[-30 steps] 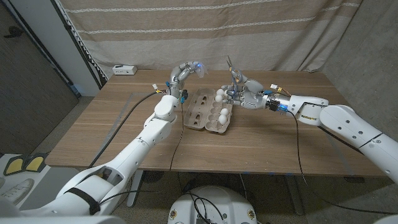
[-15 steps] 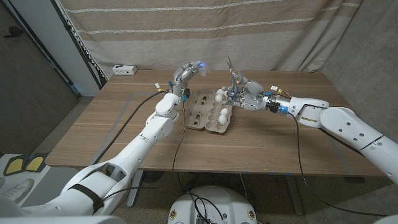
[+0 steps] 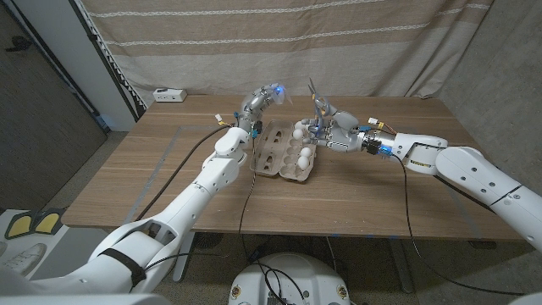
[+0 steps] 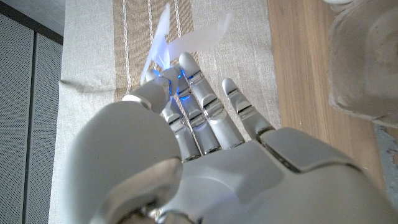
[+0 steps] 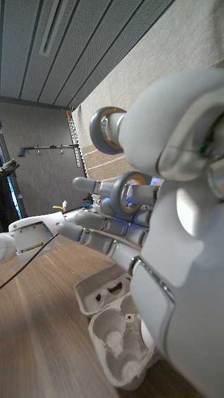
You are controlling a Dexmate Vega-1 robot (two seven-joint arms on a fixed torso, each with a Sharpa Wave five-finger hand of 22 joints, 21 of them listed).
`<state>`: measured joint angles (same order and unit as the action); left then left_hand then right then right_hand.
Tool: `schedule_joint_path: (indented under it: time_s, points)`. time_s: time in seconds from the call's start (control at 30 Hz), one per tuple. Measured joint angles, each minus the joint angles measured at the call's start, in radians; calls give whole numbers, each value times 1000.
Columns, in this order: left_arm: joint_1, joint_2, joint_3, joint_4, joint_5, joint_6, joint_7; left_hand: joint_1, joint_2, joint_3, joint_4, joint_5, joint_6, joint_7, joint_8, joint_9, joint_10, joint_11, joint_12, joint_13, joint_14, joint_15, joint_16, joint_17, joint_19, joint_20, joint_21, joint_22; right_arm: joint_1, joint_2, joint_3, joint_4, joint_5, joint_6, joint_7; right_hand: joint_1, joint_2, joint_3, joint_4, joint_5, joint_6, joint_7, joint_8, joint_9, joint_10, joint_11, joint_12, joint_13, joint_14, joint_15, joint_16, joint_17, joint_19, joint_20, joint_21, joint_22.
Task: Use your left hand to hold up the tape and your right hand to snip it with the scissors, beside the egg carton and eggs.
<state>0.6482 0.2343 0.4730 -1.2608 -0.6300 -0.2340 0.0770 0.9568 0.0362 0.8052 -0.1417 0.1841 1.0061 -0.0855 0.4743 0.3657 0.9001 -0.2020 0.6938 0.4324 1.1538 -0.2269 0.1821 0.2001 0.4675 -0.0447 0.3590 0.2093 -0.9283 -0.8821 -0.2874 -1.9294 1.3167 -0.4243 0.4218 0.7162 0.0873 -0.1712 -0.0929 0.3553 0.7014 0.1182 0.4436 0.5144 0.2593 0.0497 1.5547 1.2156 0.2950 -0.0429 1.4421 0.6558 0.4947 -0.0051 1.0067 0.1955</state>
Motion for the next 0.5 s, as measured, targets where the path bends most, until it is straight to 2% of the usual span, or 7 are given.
schedule_joint_path:
  time_s: [0.1,0.2,0.5]
  points:
    - [0,-3,1,3,-6,-6,-9,-10,19,-7,6,0,-30,13,16,34,-44,1,53,0,0,0,0,-9,0,0,0,-8,0,-1,-1,-1,0,-1,1,4,4,0,0,0,0,0,0,1,0,0,0,0,0,0,0,3,0,0,0,0]
    - [0,-6,2,5,-10,-15,-18,-10,38,-21,-2,0,-44,16,33,65,-69,-5,68,0,0,0,0,-14,0,0,0,-12,0,-2,-2,-1,0,-3,2,4,4,0,0,0,0,0,-4,3,0,0,2,0,0,0,0,4,0,0,0,0]
    - [2,-10,4,6,-26,-22,-43,-11,59,-39,-1,-2,-79,25,59,115,-84,-1,69,6,0,0,0,-14,0,0,0,-14,6,-4,-8,-2,-1,-9,6,4,4,0,0,-3,2,2,-4,3,2,-2,6,5,0,0,0,5,0,0,0,0]
